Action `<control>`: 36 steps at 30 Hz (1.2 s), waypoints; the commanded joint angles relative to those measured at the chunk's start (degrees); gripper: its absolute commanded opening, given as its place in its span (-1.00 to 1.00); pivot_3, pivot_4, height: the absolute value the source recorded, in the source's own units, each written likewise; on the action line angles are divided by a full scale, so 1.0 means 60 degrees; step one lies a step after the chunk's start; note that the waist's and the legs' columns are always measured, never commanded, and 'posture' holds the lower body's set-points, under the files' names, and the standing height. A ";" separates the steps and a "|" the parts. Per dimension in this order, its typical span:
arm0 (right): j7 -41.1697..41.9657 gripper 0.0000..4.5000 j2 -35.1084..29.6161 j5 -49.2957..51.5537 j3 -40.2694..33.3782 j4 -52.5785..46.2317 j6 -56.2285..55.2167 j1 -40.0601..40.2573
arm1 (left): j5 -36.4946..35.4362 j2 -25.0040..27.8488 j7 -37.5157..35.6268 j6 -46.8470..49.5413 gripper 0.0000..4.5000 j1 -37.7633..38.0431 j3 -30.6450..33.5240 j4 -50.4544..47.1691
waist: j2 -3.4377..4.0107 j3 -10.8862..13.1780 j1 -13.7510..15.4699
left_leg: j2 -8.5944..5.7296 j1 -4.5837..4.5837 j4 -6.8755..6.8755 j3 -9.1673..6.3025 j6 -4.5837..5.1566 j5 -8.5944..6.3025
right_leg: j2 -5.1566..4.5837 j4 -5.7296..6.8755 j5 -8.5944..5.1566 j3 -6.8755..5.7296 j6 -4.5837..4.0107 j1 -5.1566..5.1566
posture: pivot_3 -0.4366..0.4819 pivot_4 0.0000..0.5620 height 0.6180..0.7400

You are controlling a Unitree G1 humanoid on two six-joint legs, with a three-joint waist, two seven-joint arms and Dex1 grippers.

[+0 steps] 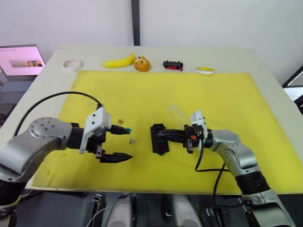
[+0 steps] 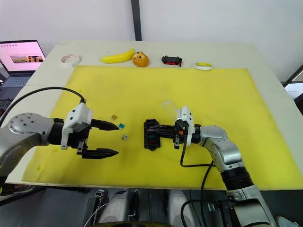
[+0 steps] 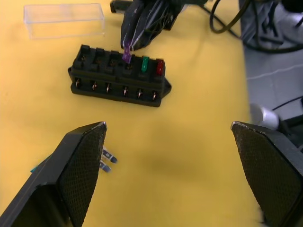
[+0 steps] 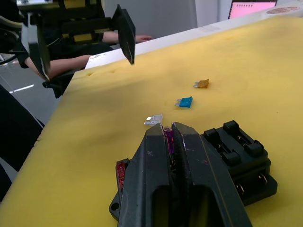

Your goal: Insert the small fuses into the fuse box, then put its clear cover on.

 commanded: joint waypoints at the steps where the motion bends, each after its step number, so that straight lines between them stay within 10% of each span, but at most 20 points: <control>1: 0.0055 -1.00 0.0106 0.0069 -0.0214 -0.0116 -0.0075 -0.0058 | 0.0353 -0.0080 -0.0057 -0.0428 0.97 -0.0136 -0.0038 -0.0009 | 0.0000 0.0000 0.0003 | 0.0000 0.0000 0.0000 -0.0001 0.0000 0.0000 | 0.0000 0.0000 0.0000 0.0000 0.0000 0.0000 | -0.05 -0.47 0.96; 36: 0.0406 -1.00 0.0350 -0.0497 -0.0004 0.0609 -0.0512 -0.0010 | 0.0840 -0.0675 -0.0062 -0.0496 0.97 -0.0397 -0.0129 0.0057 | -0.0002 -0.0002 0.0003 | 0.0001 0.0021 0.0001 0.0000 0.0000 0.0000 | -0.0001 0.0020 0.0000 0.0002 0.0000 0.0011 | -0.05 -0.47 0.96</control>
